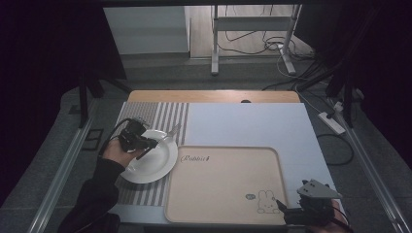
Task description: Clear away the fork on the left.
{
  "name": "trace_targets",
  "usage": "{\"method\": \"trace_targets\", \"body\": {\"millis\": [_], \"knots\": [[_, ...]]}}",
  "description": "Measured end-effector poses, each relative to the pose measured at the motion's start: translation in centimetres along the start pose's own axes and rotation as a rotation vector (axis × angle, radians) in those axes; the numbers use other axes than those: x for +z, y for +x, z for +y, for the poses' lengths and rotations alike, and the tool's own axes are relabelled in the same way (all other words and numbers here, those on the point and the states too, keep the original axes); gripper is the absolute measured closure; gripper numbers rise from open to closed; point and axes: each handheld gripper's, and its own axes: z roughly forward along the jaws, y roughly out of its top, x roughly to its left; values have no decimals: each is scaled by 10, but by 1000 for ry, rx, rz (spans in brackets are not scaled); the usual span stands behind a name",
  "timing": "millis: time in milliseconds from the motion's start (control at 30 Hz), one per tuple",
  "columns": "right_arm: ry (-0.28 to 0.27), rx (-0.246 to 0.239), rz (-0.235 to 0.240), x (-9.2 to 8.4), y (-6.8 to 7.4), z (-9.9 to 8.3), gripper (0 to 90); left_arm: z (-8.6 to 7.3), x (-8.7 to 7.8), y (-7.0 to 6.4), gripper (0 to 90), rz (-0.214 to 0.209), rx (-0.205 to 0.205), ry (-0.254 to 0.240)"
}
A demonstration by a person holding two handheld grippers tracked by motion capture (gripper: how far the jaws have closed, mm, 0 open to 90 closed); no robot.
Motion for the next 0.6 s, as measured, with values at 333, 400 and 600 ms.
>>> {"method": "trace_targets", "body": {"millis": [333,400,600], "knots": [[1,-11,-4,0,1,0,0,-15,9,-39,837,-37,15,5],[1,-12,-3,0,1,0,0,-15,11,-46,837,-39,25,6],[5,-15,-4,1,1,0,0,-16,18,-70,837,-76,57,14]]}}
